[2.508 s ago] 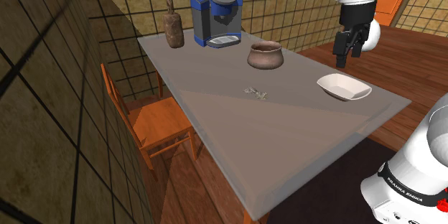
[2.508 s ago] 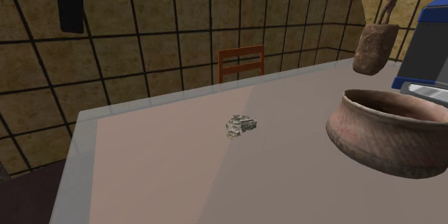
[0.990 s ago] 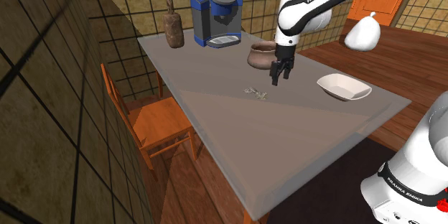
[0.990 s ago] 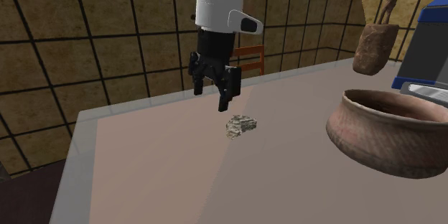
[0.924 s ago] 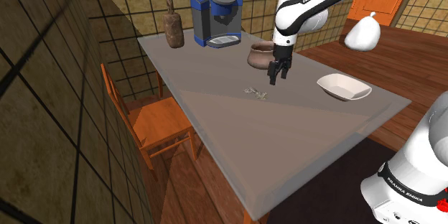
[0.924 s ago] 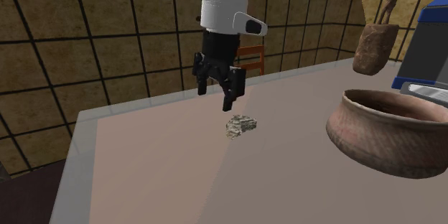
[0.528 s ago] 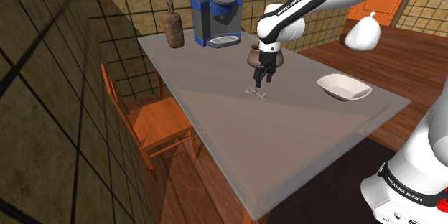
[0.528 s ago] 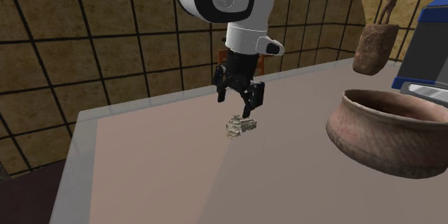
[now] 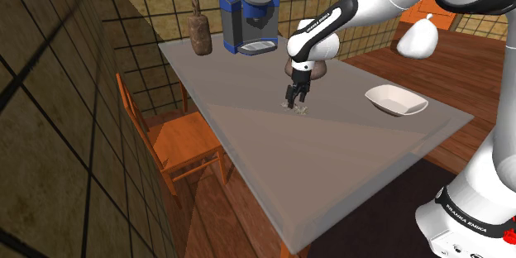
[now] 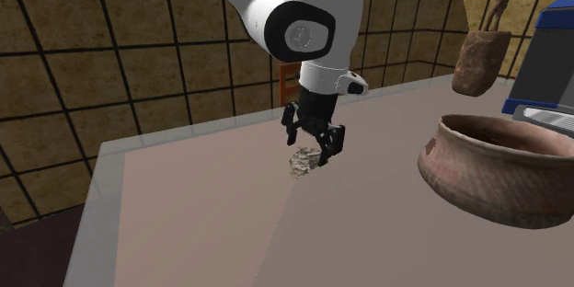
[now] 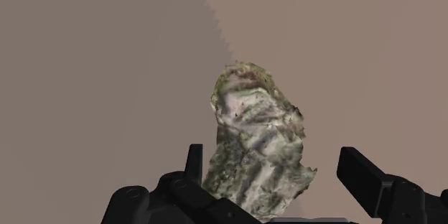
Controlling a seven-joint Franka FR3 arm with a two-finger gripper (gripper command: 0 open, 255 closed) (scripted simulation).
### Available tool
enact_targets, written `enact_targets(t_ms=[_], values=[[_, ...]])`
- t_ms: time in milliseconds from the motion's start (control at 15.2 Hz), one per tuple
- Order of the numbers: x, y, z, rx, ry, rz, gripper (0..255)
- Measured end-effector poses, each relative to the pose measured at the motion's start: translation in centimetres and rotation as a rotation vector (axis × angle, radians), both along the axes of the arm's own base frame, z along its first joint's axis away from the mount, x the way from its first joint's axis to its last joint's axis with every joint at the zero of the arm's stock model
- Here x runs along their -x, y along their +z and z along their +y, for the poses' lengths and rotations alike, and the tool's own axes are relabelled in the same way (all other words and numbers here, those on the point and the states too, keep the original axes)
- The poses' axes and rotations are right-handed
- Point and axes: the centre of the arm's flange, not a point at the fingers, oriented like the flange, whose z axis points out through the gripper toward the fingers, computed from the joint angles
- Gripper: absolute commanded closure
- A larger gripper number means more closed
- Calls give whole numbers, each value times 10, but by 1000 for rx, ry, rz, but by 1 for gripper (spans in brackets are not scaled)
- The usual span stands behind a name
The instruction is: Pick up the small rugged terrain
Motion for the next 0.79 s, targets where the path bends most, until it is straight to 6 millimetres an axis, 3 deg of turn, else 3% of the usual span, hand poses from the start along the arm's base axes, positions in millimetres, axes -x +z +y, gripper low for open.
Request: enact_targets(t_ms=[132,198,792], values=[[1,-9,1,0,0,0,0],[0,-12,1,0,0,0,255],[-1,-14,1,0,0,0,255]])
